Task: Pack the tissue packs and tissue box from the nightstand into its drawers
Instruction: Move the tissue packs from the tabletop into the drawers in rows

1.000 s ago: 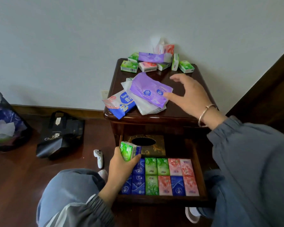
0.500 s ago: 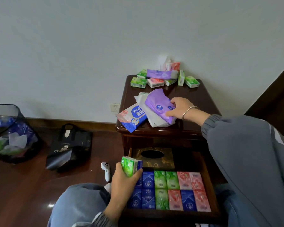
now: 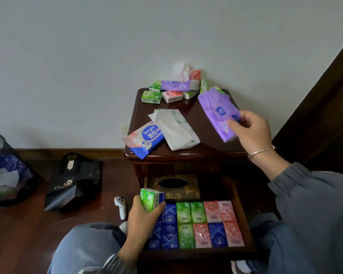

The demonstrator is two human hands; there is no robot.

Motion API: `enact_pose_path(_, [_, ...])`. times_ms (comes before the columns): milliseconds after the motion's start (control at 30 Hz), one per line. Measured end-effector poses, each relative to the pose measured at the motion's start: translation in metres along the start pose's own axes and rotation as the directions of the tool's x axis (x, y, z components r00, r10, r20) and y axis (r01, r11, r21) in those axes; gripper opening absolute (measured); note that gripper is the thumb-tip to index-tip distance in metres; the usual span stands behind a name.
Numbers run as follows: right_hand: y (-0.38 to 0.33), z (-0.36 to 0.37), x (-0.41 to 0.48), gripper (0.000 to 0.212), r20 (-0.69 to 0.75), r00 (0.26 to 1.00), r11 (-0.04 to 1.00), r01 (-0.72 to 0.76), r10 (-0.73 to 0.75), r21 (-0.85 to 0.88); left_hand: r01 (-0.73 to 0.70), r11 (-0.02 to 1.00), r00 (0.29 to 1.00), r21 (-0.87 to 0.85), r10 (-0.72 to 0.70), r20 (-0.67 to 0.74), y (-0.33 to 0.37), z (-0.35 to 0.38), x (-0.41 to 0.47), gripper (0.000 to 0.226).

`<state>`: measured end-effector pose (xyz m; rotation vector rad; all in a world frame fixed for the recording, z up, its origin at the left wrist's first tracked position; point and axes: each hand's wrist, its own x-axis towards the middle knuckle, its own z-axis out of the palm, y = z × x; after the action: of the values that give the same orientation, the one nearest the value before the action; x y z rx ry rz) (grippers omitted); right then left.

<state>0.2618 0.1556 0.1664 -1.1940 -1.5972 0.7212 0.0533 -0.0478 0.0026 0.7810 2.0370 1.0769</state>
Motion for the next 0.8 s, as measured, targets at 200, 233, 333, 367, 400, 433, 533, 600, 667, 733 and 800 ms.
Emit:
enact_pose_path(200, [0.000,-0.103,-0.083,0.012,0.498,0.811,0.945,-0.320,0.307,-0.062,0.002,0.998,0.999,0.060,0.000,-0.033,0.002,0.002,0.001,0.042])
enact_pose_path(233, [0.005,-0.108,-0.094,0.011,0.559,0.740,0.923,-0.360,0.373,-0.139,-0.002,0.997,0.999,0.071,0.004,-0.034,0.002,0.004,0.001,0.043])
enact_pose_path(333, [0.036,-0.095,-0.118,0.002,0.570,0.630,0.849,-0.394,0.528,-0.352,0.003,0.996,1.000,0.094,-0.001,-0.013,0.001,0.007,0.001,0.044])
enact_pose_path(367, [0.050,-0.084,-0.122,0.006,0.537,0.639,0.833,-0.382,0.551,-0.401,0.009,0.995,1.000,0.100,-0.008,-0.008,0.001,0.008,0.000,0.044])
enact_pose_path(400, [0.066,-0.072,-0.124,0.005,0.504,0.660,0.824,-0.364,0.557,-0.435,0.014,0.994,1.000,0.108,-0.014,-0.004,0.000,0.009,0.000,0.044])
enact_pose_path(433, [0.081,-0.058,-0.123,0.005,0.470,0.688,0.817,-0.340,0.553,-0.465,0.019,0.993,1.000,0.117,-0.019,0.000,-0.002,0.009,-0.001,0.044])
enact_pose_path(533, [0.118,-0.015,-0.118,0.020,0.369,0.745,0.765,-0.283,0.555,-0.579,0.031,0.993,0.999,0.118,-0.032,0.007,-0.005,0.007,-0.004,0.043])
enact_pose_path(600, [0.136,0.008,-0.118,0.021,0.315,0.778,0.734,-0.257,0.543,-0.628,0.041,0.992,0.999,0.115,-0.042,0.006,-0.006,0.006,-0.005,0.043])
enact_pose_path(667, [0.150,0.025,-0.120,0.020,0.279,0.806,0.723,-0.243,0.521,-0.647,0.045,0.993,0.999,0.113,-0.046,0.004,-0.007,0.005,-0.007,0.042])
enact_pose_path(733, [0.157,0.036,-0.120,0.015,0.255,0.832,0.713,-0.219,0.493,-0.666,0.041,0.993,0.999,0.109,-0.042,0.012,-0.007,0.003,-0.008,0.041])
enact_pose_path(800, [0.162,0.045,-0.119,0.011,0.208,0.864,0.709,-0.215,0.459,-0.672,0.035,0.993,0.999,0.109,-0.038,0.018,-0.008,0.002,-0.009,0.041])
